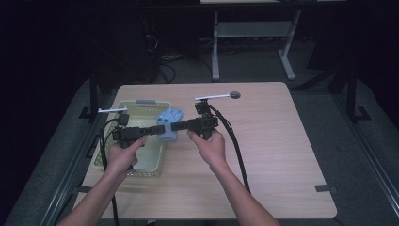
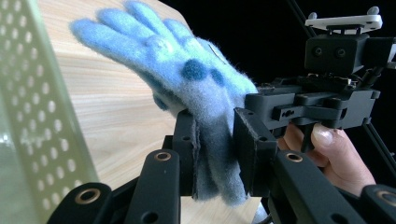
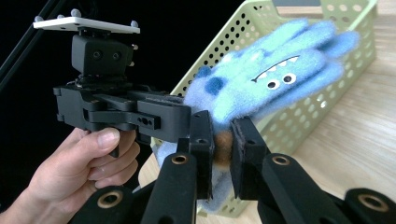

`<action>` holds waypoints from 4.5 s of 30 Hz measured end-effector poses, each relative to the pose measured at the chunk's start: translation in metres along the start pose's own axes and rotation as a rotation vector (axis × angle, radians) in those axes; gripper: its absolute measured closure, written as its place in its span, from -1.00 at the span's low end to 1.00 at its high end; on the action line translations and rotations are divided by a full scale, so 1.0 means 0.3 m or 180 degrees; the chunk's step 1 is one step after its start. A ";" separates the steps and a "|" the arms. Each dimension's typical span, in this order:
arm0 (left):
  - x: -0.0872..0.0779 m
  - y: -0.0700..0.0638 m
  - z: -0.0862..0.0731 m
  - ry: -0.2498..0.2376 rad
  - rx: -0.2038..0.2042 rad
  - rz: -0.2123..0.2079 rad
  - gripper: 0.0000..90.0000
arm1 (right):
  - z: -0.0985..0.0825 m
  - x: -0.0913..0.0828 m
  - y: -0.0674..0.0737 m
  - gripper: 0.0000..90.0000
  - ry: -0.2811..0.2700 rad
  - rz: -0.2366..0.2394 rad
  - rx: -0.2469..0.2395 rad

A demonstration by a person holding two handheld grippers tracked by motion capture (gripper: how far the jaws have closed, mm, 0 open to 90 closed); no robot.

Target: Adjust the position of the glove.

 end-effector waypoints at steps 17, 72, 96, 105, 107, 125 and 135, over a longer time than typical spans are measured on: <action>-0.089 0.040 0.024 -0.0043 -0.0025 0.0081 0.57 | 0.044 0.092 0.049 0.79 0.0068 0.0035 -0.0081; -0.266 0.249 -0.035 0.0087 -0.0295 0.0374 0.56 | 0.017 0.410 0.033 0.78 0.0353 0.0191 0.0113; -0.257 0.293 -0.064 0.0264 -0.0375 0.0545 0.56 | -0.026 0.472 -0.019 0.78 0.0465 0.0169 0.0230; -0.250 0.306 -0.080 0.0317 -0.0442 0.0581 0.55 | -0.041 0.487 -0.034 0.78 0.0526 0.0150 0.0258; -0.249 0.311 -0.085 0.0339 -0.0453 0.0592 0.55 | -0.045 0.492 -0.036 0.78 0.0556 0.0120 0.0257; -0.227 0.309 -0.086 0.0508 -0.0462 0.0821 0.54 | -0.049 0.507 -0.040 0.78 0.0636 -0.0003 0.0233; -0.222 0.306 -0.086 0.0551 -0.0444 0.0867 0.54 | -0.050 0.511 -0.028 0.78 0.0667 -0.0120 0.0145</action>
Point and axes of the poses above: each handheld gripper's, and its own axes: x roughly forward along the jaws, z roughly out of its top, y roughly to its left, the point moved 1 cm from there along x, roughly forward along the jaws, and after that the axes turned 5 degrees about x, right-handed, at the moved point
